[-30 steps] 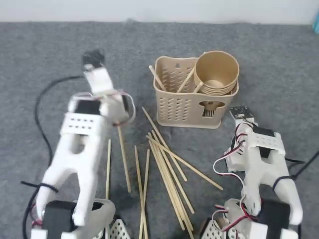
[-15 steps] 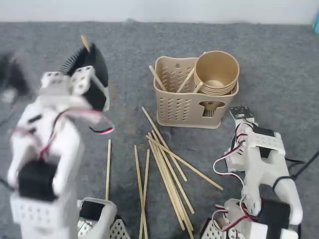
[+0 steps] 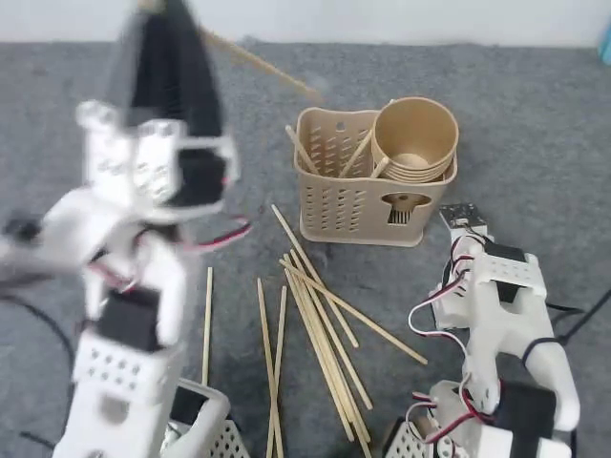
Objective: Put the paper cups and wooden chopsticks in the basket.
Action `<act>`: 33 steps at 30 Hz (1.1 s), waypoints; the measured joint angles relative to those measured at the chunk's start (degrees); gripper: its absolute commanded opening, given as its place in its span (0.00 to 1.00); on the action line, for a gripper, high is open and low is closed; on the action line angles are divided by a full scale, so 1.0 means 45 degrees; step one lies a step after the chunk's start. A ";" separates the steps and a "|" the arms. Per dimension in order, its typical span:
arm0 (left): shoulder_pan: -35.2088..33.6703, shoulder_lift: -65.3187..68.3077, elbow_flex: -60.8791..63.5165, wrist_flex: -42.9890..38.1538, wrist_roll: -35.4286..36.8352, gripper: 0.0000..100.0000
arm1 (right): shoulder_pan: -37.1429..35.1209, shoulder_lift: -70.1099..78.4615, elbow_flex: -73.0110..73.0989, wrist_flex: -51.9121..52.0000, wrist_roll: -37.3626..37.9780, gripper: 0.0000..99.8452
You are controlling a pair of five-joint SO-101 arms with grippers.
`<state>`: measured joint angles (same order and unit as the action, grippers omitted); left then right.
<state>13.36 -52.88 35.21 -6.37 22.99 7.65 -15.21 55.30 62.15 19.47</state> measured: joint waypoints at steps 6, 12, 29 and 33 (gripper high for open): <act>0.0254 0.1719 0.1074 -0.0078 -0.1055 0.01 | 0.0000 0.0000 0.0000 0.0000 0.0000 0.09; 0.0195 0.2520 0.3243 -0.2188 -0.1133 0.02 | 0.0000 0.0000 0.0000 0.0000 0.0000 0.09; 0.0039 0.0977 0.1739 0.4591 -0.0899 0.23 | 0.0000 0.0000 0.0000 0.0000 0.0000 0.09; -0.0918 -0.0117 0.1074 0.6642 -0.0391 0.22 | 0.0000 0.0000 0.0000 0.0000 0.0000 0.09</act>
<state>9.23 -53.41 40.04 23.52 21.23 7.65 -15.21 55.30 62.15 19.47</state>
